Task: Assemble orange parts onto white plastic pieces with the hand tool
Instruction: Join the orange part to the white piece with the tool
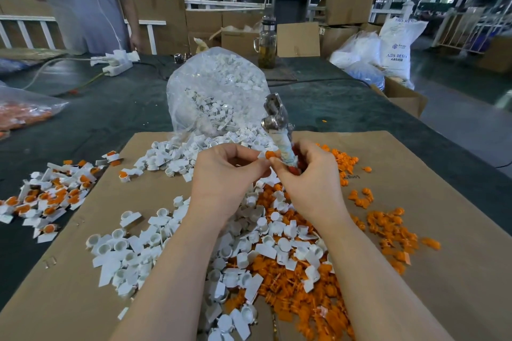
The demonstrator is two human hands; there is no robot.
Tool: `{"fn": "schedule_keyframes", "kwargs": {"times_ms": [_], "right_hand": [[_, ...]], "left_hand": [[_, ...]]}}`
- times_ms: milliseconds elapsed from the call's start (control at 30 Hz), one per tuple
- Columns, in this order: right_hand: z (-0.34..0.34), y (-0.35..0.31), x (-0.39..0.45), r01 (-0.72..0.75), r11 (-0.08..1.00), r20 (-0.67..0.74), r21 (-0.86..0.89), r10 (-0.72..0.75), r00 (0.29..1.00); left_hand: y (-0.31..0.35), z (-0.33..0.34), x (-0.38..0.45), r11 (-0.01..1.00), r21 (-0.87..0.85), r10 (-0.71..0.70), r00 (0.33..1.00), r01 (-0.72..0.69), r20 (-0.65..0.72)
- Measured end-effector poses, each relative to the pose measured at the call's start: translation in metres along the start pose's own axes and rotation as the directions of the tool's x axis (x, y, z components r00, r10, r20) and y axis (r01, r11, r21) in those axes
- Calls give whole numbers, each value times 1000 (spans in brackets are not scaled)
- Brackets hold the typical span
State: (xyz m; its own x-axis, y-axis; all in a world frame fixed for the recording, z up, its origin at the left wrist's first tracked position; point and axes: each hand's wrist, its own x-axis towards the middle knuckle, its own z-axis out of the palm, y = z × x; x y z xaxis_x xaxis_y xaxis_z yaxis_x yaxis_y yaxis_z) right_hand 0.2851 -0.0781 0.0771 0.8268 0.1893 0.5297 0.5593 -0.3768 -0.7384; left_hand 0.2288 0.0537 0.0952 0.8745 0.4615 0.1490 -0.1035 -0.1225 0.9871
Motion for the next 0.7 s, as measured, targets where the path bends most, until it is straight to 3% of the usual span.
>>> {"fn": "schedule_keyframes", "kwargs": {"times_ms": [433, 700], "right_hand": [[-2, 1, 4, -18, 998, 97, -62, 24, 995], [-19, 4, 6, -152, 987, 313, 51, 129, 941]], "left_hand": [[0, 4, 0, 992, 128, 30, 998, -22, -62], [-3, 0, 7, 1000, 2, 18, 996, -17, -82]]}}
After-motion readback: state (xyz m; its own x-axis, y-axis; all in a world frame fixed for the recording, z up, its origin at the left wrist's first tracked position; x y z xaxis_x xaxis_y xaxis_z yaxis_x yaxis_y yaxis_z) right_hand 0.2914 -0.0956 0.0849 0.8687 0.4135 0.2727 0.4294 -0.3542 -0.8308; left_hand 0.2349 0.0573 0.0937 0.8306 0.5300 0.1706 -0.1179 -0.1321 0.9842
